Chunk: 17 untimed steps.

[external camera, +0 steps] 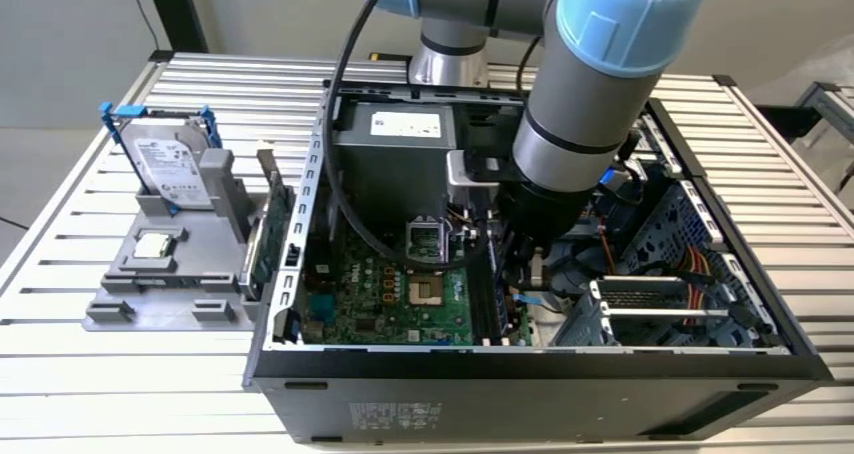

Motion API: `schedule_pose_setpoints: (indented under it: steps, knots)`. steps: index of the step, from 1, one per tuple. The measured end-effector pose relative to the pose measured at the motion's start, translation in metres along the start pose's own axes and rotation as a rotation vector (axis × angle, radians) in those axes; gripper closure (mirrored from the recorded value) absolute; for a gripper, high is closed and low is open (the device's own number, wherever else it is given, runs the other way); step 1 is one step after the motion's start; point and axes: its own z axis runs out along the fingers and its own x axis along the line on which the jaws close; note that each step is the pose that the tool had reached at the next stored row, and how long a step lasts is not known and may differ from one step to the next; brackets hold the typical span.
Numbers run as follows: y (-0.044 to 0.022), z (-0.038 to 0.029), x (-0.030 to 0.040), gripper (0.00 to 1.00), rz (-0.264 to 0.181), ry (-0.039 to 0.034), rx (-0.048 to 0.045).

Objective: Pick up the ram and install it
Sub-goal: 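Press down the ram until it locks into place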

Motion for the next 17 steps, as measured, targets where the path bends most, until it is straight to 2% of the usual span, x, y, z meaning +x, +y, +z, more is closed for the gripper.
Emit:
schedule_pose_setpoints:
  steps: [17]
  knots:
    - [-0.0002,0.0085,0.0001,1.0,0.0,0.0013,-0.0002]
